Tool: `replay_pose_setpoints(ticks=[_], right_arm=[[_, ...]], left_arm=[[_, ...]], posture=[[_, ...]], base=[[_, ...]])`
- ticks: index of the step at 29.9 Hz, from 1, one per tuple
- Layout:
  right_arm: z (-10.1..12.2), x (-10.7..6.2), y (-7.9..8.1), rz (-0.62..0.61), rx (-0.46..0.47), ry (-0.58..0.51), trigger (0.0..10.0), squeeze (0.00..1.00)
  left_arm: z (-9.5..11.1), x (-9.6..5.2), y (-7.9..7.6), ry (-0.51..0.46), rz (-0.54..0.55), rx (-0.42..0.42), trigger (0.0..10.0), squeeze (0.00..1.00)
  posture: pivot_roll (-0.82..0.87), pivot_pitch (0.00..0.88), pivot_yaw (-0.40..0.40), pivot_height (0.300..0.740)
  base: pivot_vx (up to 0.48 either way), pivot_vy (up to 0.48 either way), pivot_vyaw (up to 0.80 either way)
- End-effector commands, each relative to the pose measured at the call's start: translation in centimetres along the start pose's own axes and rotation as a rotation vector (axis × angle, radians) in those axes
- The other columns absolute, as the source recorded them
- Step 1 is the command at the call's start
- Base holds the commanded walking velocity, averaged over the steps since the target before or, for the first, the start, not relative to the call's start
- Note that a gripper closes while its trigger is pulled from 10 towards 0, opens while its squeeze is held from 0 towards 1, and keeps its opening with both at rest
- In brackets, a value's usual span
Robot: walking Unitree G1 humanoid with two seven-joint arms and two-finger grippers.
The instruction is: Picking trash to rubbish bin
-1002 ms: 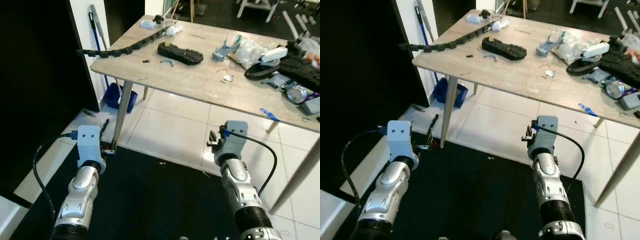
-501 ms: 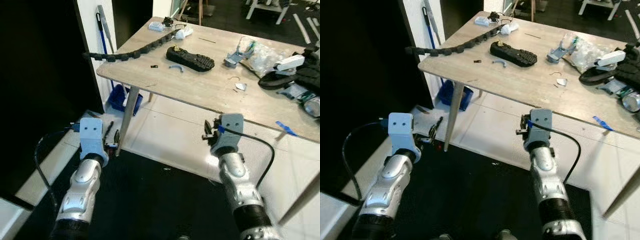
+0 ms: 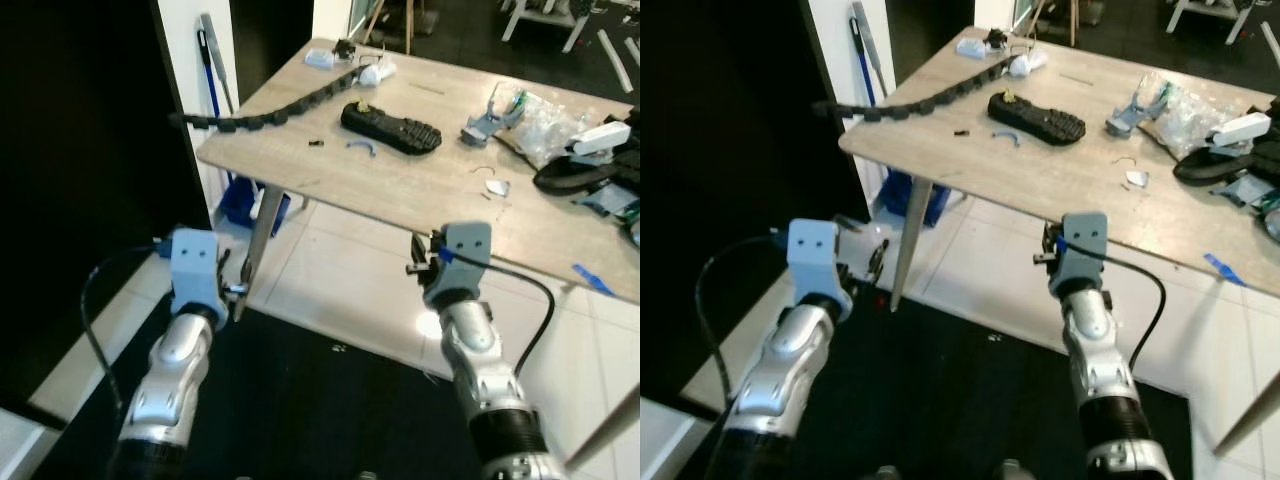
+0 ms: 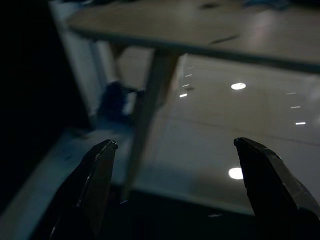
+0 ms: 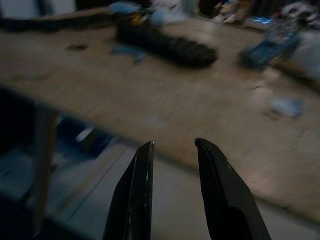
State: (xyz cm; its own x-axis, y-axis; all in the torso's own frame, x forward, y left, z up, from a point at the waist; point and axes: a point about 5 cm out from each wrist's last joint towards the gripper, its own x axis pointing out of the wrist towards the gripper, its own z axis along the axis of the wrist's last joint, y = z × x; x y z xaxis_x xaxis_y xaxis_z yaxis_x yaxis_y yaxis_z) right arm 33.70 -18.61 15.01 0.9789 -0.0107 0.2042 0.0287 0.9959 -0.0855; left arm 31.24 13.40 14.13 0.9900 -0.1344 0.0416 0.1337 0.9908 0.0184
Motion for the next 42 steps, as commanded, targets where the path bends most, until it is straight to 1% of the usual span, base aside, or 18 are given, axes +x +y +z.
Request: replay_pose_setpoints(ticks=[1, 4, 7, 11, 16, 23, 26, 36, 42], right_arm=[[-0.1, -0.2, 0.3, 0.003, 0.007, 0.004, 10.0, 0.0], [-0.1, -0.2, 0.2, -0.006, 0.012, 0.005, 10.0, 0.0], [0.0, -0.2, 0.1, -0.017, 0.015, 0.003, 10.0, 0.0], [0.0, -0.2, 0.1, -0.02, 0.014, 0.003, 10.0, 0.0], [-0.1, -0.2, 0.0, -0.029, 0.039, 0.013, 10.0, 0.0], [0.1, -0.1, -0.2, -0.04, 0.032, 0.012, 10.0, 0.0], [0.2, 0.0, -0.3, -0.044, 0.019, 0.007, 10.0, 0.0], [0.6, 0.2, -0.2, -0.04, 0.019, -0.013, 10.0, 0.0], [0.7, 0.3, 0.0, -0.021, 0.012, -0.014, 10.0, 0.0]], left_arm=[[0.1, -0.2, 0.3, 0.002, 0.007, 0.02, 10.0, 0.0], [0.2, -0.2, 0.4, -0.003, 0.007, 0.028, 10.0, 0.0], [0.4, -0.1, 1.0, -0.007, 0.026, 0.032, 10.0, 0.0], [0.6, 0.0, 1.3, -0.01, 0.034, 0.035, 10.0, 0.0], [0.7, 0.0, 1.4, -0.013, 0.036, 0.035, 10.0, 0.0], [1.0, 0.1, 1.4, -0.021, 0.038, 0.034, 10.0, 0.0], [1.2, 0.2, 1.5, -0.026, 0.038, 0.032, 10.0, 0.0], [1.4, 0.3, 1.5, -0.034, 0.042, 0.029, 10.0, 0.0], [1.4, 0.4, 1.5, -0.036, 0.043, 0.027, 10.0, 0.0]], posture=[[0.01, 0.163, -0.021, 0.74], [0.01, 0.163, -0.021, 0.74], [0.01, 0.165, -0.023, 0.74], [0.01, 0.165, -0.023, 0.74], [0.01, 0.164, -0.021, 0.74], [0.01, 0.163, -0.02, 0.74], [0.01, 0.159, -0.021, 0.74], [0.01, 0.16, -0.022, 0.74], [0.01, 0.159, -0.025, 0.74]], base=[[0.304, 0.0, 0.0], [0.301, 0.0, 0.0], [0.304, 0.0, 0.0], [0.304, 0.0, 0.0], [0.304, 0.0, 0.0], [0.302, 0.0, -0.66], [0.303, 0.0, 0.0], [0.303, 0.0, 0.0], [0.304, 0.0, 0.0]])
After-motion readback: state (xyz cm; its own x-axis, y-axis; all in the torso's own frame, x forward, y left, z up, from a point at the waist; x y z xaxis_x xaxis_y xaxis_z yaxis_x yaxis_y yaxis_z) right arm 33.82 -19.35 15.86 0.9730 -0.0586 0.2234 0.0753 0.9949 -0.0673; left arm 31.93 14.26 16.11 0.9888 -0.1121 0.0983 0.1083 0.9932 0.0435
